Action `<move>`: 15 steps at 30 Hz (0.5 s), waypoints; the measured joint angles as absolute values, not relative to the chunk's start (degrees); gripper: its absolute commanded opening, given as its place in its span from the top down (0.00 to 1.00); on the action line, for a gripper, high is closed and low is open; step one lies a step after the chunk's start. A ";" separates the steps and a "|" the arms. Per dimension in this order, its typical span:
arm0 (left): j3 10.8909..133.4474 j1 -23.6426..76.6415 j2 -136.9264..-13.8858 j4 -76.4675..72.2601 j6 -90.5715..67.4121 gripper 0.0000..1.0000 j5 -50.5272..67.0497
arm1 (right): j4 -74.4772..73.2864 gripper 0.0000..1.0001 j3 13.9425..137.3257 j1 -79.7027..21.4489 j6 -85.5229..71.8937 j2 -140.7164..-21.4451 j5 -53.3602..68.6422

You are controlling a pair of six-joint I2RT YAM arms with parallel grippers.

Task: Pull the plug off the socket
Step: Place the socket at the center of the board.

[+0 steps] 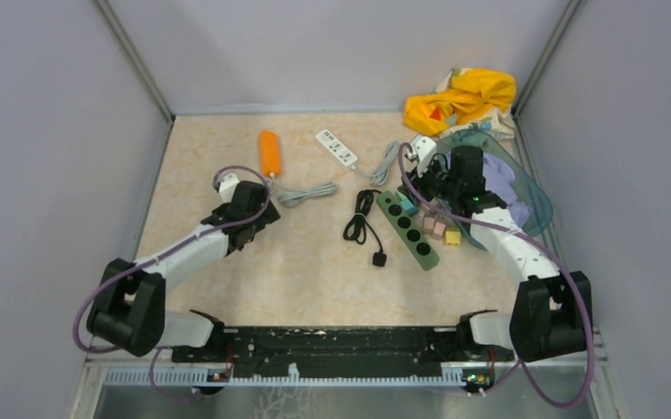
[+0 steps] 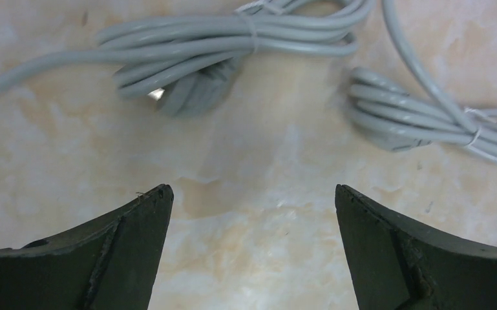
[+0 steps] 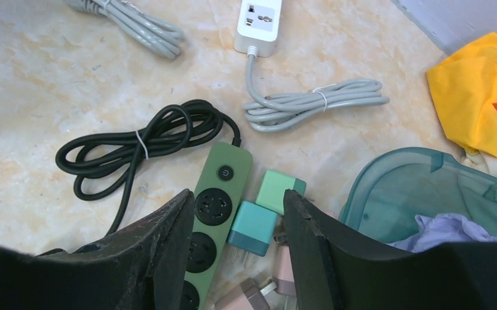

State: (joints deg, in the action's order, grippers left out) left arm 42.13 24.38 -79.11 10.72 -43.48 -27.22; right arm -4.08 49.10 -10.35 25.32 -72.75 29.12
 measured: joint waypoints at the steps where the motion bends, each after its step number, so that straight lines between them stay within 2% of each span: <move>1: 40.51 24.38 -77.36 10.98 -43.86 0.01 -27.49 | -4.14 0.46 49.10 -10.35 25.32 -72.73 29.69; 4: 35.09 24.38 -69.14 11.51 -44.45 0.00 -28.47 | -4.29 0.46 49.10 -10.35 25.45 -72.73 31.22; 9: 32.82 24.12 -62.70 10.90 -45.34 0.00 -30.68 | -4.34 0.46 49.10 -10.35 25.47 -72.69 32.93; 15: 33.23 16.10 -62.06 11.49 -49.56 0.00 -28.95 | -4.36 0.46 49.10 -10.35 25.50 -72.20 34.39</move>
